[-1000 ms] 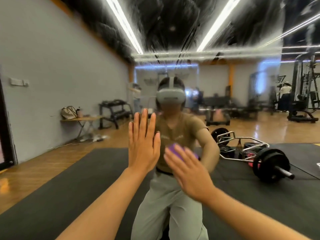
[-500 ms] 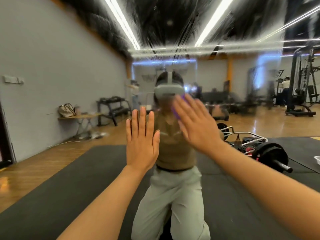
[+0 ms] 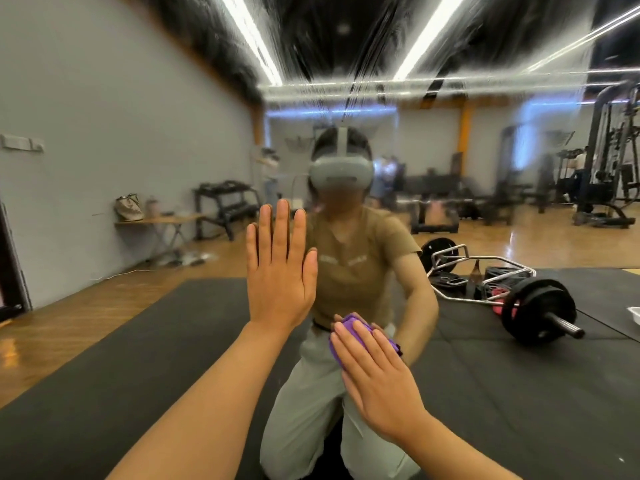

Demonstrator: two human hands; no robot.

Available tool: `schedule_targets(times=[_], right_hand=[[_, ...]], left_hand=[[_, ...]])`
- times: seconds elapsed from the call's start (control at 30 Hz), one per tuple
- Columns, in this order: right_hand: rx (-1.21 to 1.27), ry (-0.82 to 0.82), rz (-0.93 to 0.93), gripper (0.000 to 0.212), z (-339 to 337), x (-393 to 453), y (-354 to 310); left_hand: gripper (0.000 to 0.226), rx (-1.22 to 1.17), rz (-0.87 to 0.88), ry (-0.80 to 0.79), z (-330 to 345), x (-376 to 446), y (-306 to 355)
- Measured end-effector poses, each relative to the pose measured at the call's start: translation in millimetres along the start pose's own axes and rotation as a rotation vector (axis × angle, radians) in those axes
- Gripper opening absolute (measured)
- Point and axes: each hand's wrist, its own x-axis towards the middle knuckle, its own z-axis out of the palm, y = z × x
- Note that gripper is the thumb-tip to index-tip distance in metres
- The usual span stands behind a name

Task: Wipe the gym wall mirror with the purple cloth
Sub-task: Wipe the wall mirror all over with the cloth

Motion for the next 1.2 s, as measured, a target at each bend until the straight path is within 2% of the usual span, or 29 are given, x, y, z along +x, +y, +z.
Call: schedule_targets(times=[0.1,0.23,0.4,0.5,0.7,0.8,0.9,1.1,1.2], right_hand=[[0.032,0.033,-0.015,0.060,-12.7,19.7,20.2],[0.067,0.245,0.186,0.059,-48.6,97.2,77.5],[0.037,0.348,0.320,0.055,-70.8,147.5,118.8],[0.057,0.374,0.343,0.058,-54.7,114.3,95.5],[0.014,0.165,0.229,0.073,1.2,-26.0,33.6],[0.012,0.138,0.237,0.072,0.2,-29.4,32.4],[0.018,0.157,0.227,0.067,-15.5,1.5,49.9],[-0.022,0.342,0.333,0.056,-74.0,137.4,131.8],[0.010,0.406,0.374,0.055,-91.2,174.9,158.3]], left_hand=[[0.056,0.001,0.007,0.012,1.2,-1.3,0.6],[0.056,0.002,0.009,0.028,1.2,-0.7,-0.1],[0.056,0.002,0.002,0.033,0.9,-0.3,0.0],[0.055,-0.002,0.004,0.035,2.1,-0.5,-0.9],[0.055,0.003,-0.002,0.038,2.1,-1.9,2.5],[0.056,0.012,0.002,0.038,2.6,-2.6,1.3],[0.056,0.012,0.004,0.041,3.0,-4.6,1.2],[0.056,0.021,0.012,0.050,5.2,-3.9,-0.2],[0.056,0.021,0.015,0.060,6.0,-5.3,-0.5]])
